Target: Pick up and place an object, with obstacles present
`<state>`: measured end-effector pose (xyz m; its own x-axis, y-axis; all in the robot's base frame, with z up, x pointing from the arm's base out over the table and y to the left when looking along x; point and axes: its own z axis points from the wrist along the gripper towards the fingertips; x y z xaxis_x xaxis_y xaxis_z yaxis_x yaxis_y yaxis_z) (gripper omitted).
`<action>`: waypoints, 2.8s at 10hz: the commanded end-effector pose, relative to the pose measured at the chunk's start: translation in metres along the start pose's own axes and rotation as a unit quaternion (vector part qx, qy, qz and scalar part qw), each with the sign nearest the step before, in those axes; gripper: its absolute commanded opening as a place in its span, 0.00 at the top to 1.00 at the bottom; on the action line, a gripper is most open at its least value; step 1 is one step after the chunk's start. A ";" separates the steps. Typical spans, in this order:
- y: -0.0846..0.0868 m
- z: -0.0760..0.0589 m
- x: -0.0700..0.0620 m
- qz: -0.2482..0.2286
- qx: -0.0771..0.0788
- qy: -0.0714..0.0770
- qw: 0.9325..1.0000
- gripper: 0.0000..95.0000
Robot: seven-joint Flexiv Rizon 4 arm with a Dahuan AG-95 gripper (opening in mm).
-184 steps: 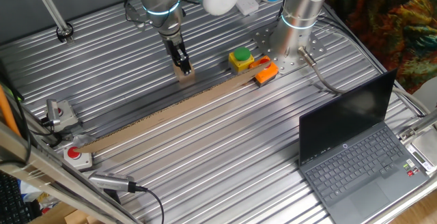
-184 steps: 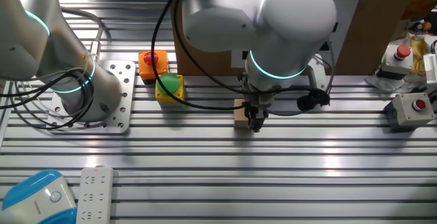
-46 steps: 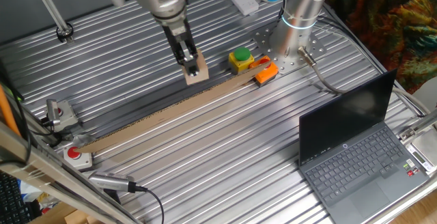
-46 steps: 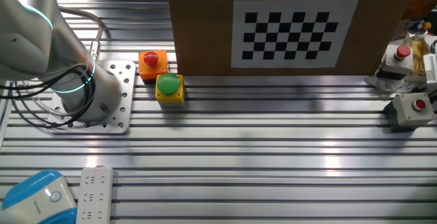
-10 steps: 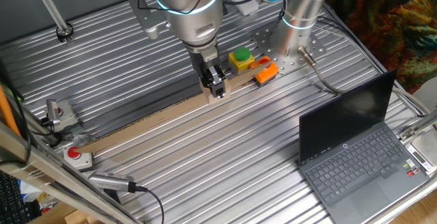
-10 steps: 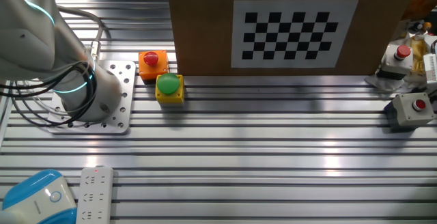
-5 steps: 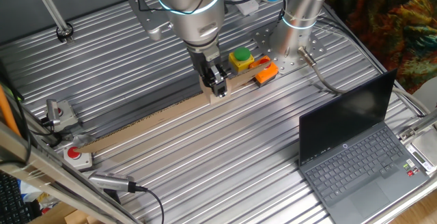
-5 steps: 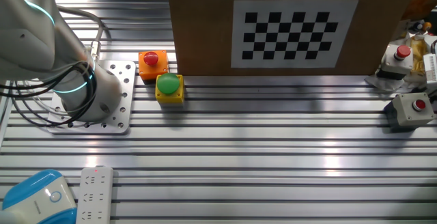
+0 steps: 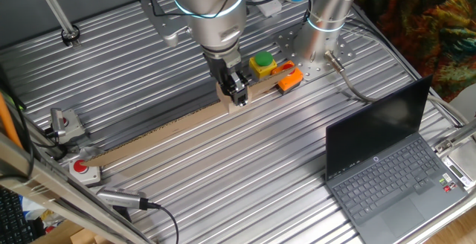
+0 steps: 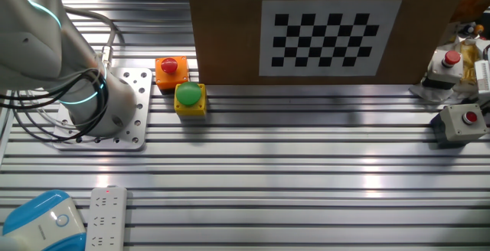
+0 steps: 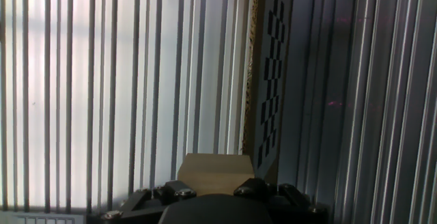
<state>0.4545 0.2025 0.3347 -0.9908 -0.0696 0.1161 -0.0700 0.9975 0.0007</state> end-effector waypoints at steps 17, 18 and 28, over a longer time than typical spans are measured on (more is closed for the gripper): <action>0.057 0.018 -0.012 0.055 0.003 -0.011 0.998 1.00; 0.059 0.018 -0.012 0.056 0.004 -0.012 0.998 1.00; 0.060 0.020 -0.011 0.061 -0.007 0.002 0.998 1.00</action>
<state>0.4591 0.2625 0.3138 -0.9912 0.0541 0.1204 0.0548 0.9985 0.0022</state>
